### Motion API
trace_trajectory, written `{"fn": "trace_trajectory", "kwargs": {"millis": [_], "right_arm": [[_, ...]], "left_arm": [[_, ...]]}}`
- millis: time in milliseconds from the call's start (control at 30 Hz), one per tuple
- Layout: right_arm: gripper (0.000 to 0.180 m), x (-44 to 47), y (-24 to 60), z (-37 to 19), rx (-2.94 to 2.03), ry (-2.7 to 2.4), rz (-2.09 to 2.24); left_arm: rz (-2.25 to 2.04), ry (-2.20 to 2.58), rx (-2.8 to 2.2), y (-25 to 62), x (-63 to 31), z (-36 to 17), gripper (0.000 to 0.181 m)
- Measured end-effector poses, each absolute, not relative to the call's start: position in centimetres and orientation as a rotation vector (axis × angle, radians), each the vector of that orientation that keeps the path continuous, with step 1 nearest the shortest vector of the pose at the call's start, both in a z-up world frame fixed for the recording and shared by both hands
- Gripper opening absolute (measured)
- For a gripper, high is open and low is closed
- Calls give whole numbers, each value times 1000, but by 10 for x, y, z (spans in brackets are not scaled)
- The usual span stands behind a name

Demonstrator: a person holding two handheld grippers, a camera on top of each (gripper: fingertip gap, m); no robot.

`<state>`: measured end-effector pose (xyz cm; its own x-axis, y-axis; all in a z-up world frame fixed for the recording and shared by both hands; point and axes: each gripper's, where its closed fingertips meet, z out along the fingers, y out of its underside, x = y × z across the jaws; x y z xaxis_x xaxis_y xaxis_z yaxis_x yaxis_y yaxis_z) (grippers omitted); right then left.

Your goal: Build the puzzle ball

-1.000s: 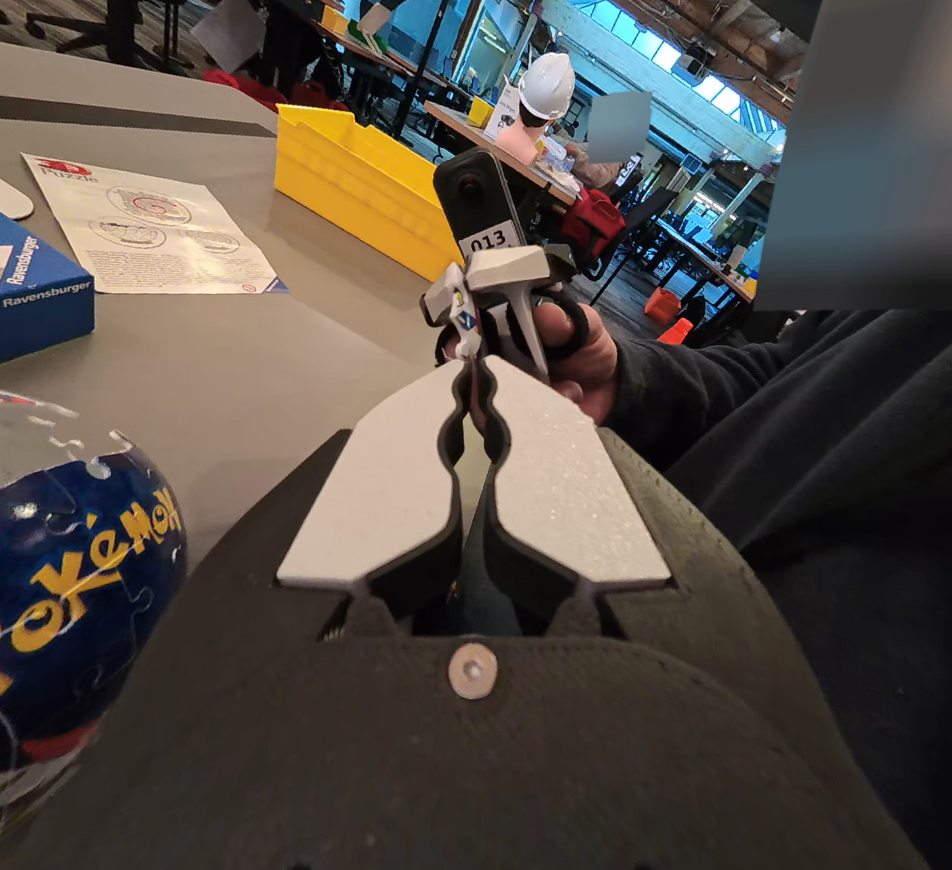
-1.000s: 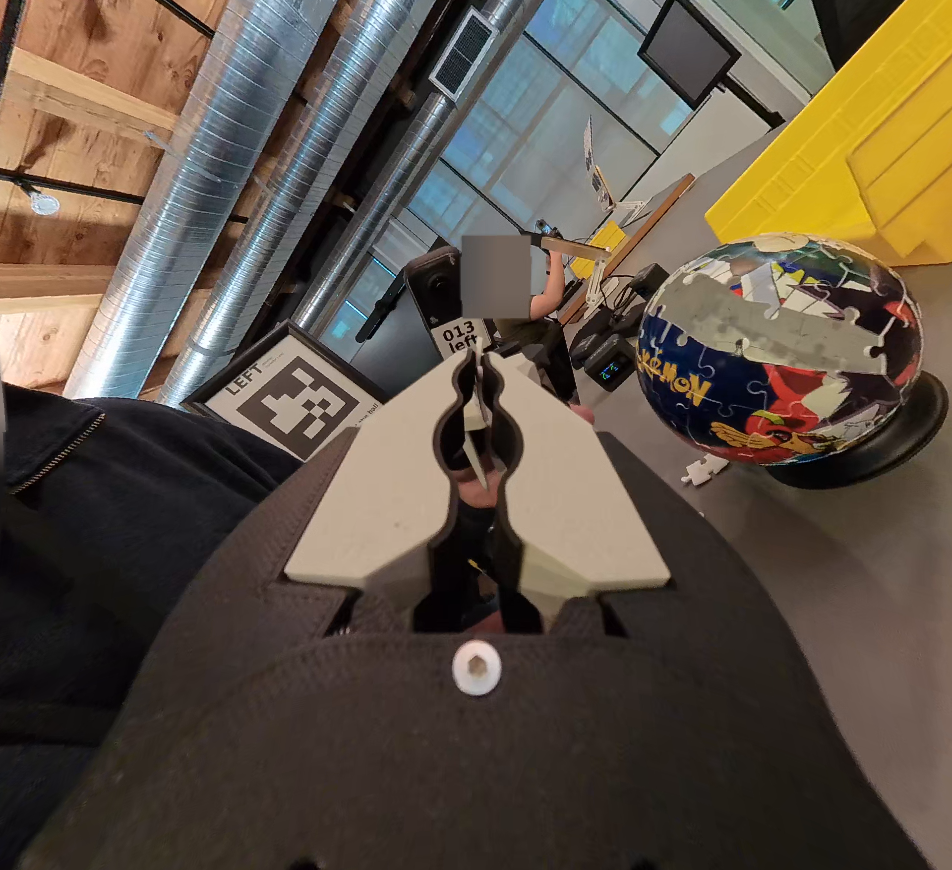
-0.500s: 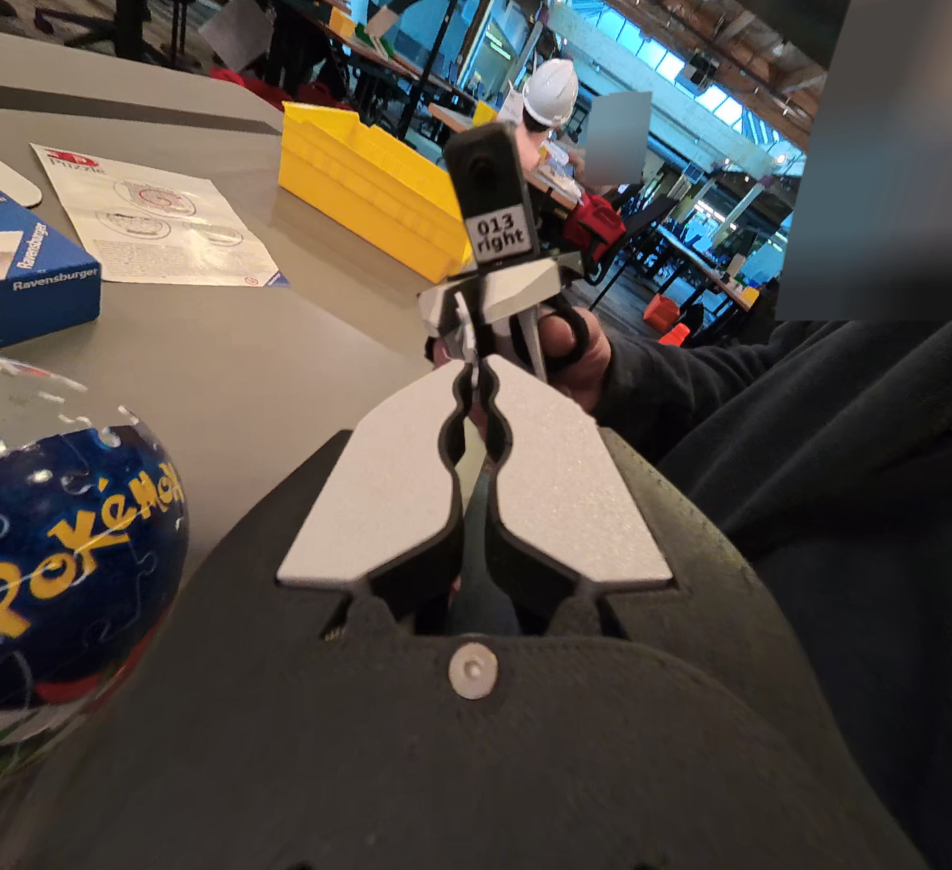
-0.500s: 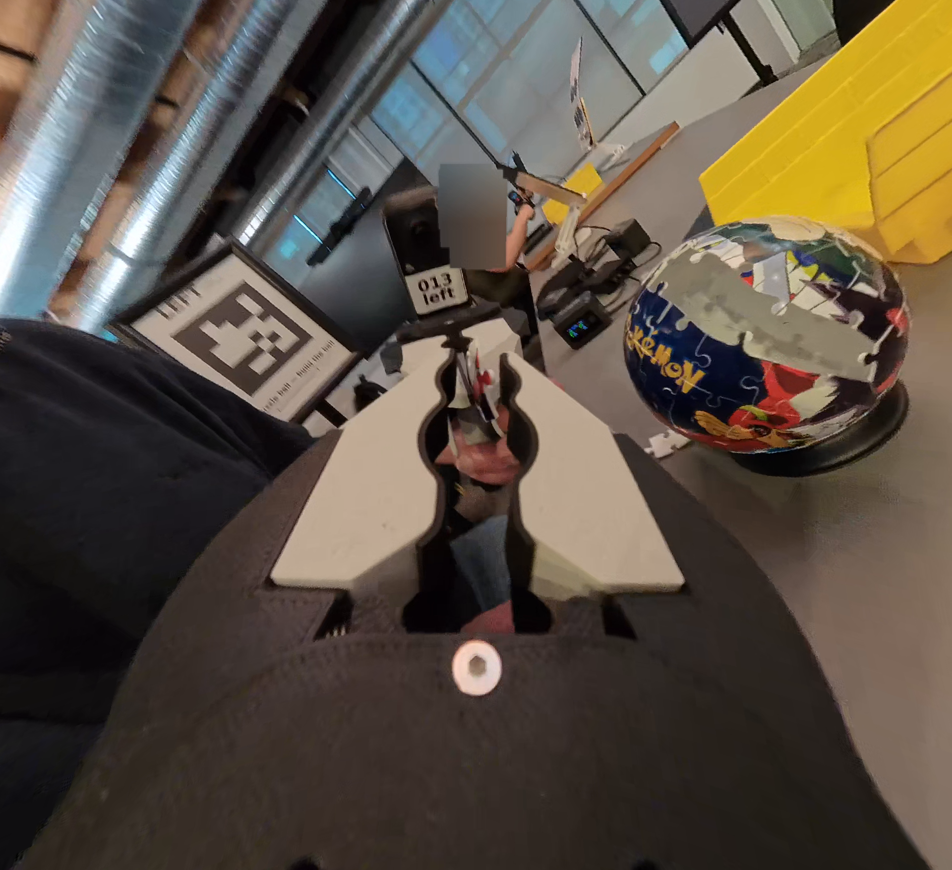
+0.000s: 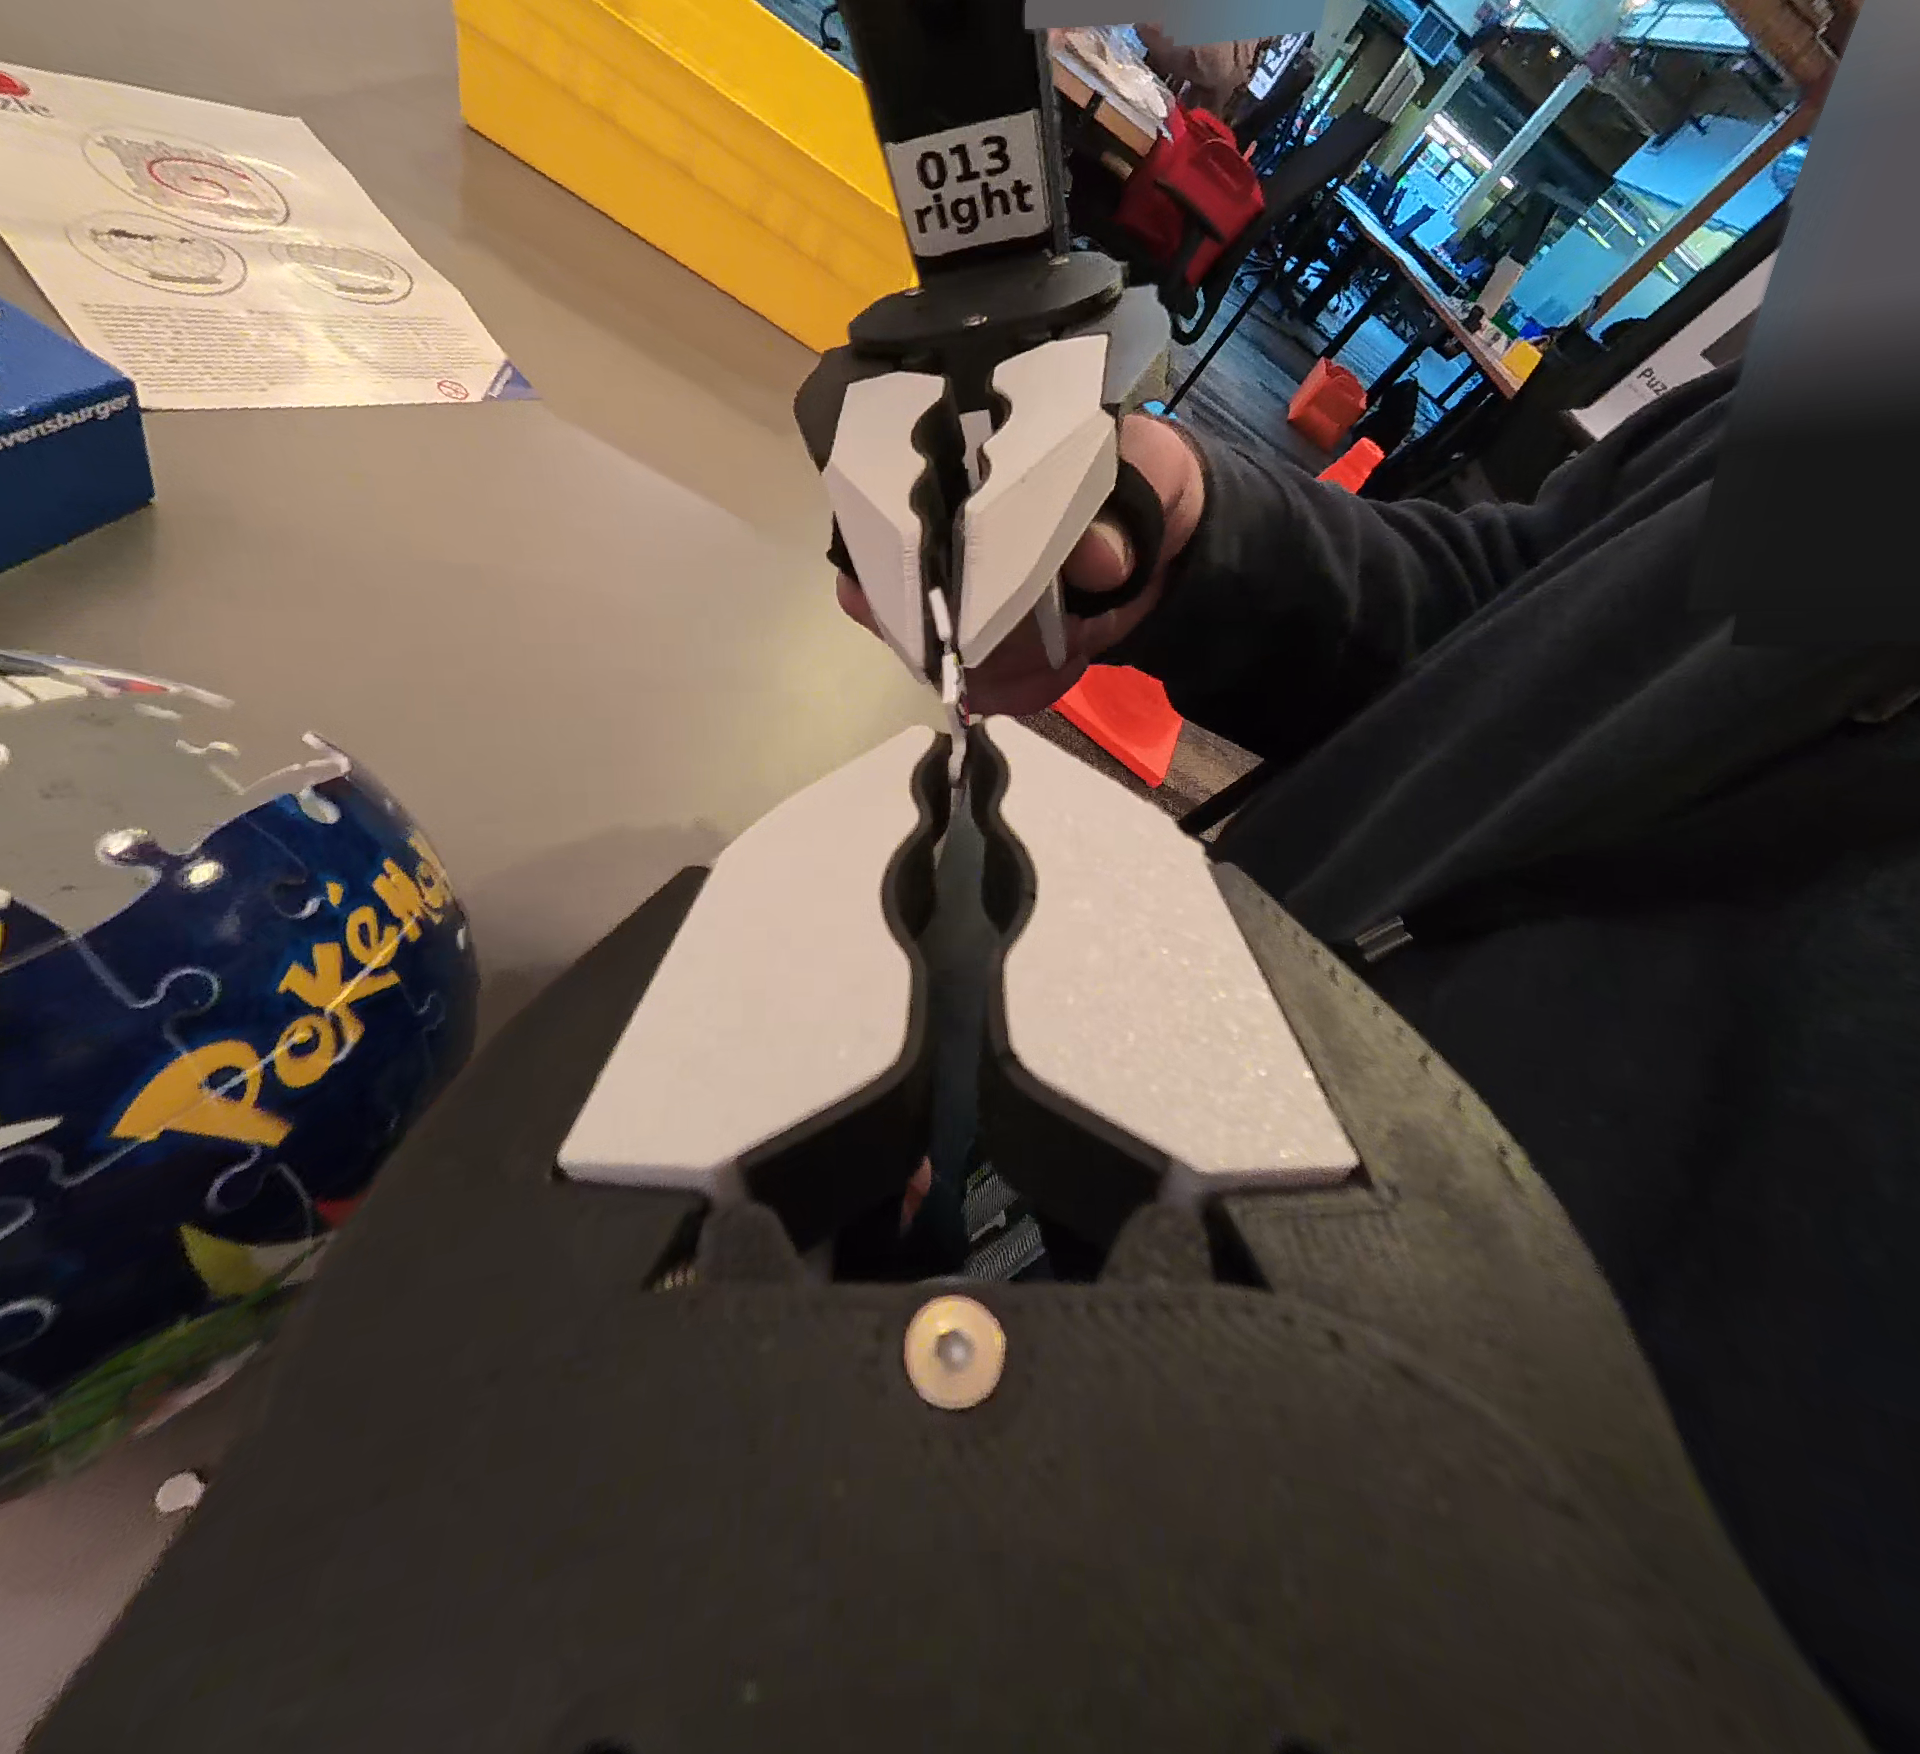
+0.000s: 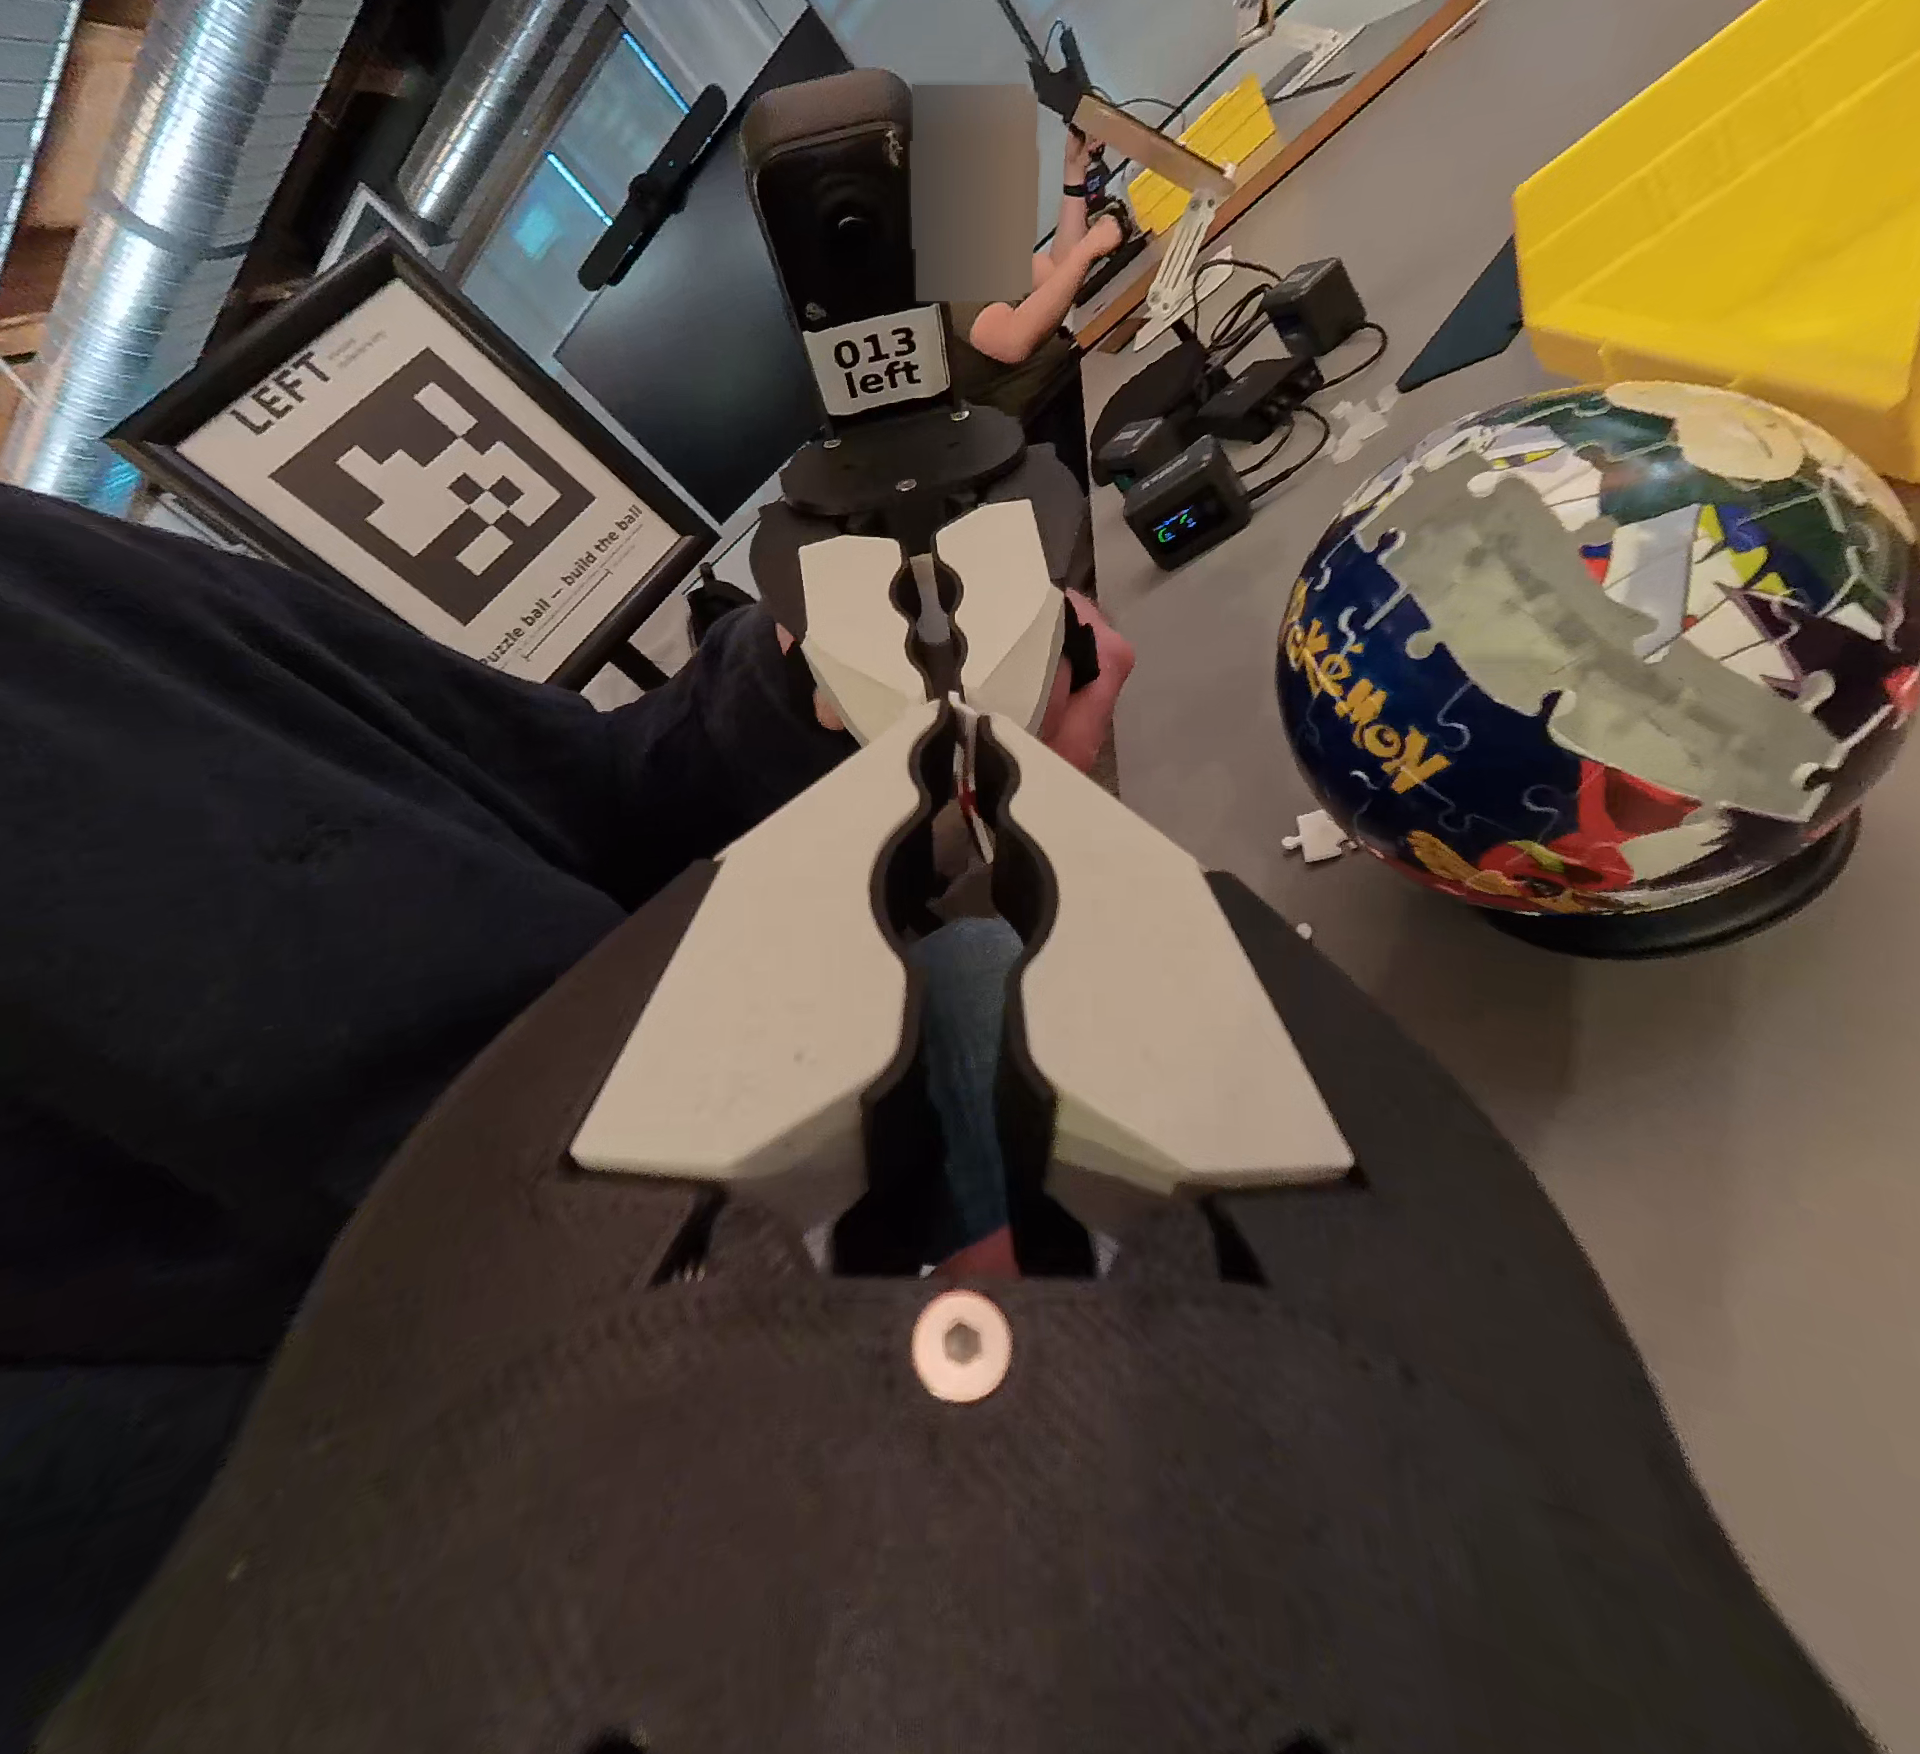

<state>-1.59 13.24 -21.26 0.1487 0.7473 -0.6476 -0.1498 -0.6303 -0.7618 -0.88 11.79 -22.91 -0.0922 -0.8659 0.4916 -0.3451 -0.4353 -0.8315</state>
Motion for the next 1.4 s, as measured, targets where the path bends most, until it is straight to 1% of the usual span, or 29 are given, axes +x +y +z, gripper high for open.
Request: {"fn": "trace_trajectory", "kwargs": {"millis": [100,167,333,467,567,667,767,967,1200,1300,1333,1400], "right_arm": [[0,-16,138,-208,-1676,-524,1603],[0,-14,145,-205,-1653,-442,1636],[0,-3,163,-199,-1566,-246,1712],[0,-6,163,-199,-1543,-220,1749],[0,-7,163,-196,-1531,-219,1763],[2,-10,163,-196,-1553,-245,1740],[7,-13,160,-195,-1572,-314,1707],[8,-18,155,-196,-1636,-466,1658],[1,-28,158,-194,-1632,-512,1663],[0,-30,167,-195,-1637,-463,1671],[0,-29,174,-195,-1636,-418,1671],[0,-23,188,-199,-1643,-317,1665]], "left_arm": [[-1558,1274,-1719,124,-9,-225,5],[-1489,1251,-1709,132,-11,-225,8],[-1416,1214,-1666,140,-13,-220,23],[-1468,1150,-1653,139,-3,-221,19],[-1474,1093,-1642,143,0,-221,5],[-1495,1098,-1635,142,-3,-219,2],[-1518,1102,-1637,140,-4,-218,2],[-1632,1086,-1617,137,-10,-214,2],[-1704,1058,-1614,144,-19,-207,2],[-1653,1041,-1626,154,-22,-209,4],[-1606,1036,-1631,160,-24,-210,6],[-1473,1059,-1633,171,-31,-212,17]]}}
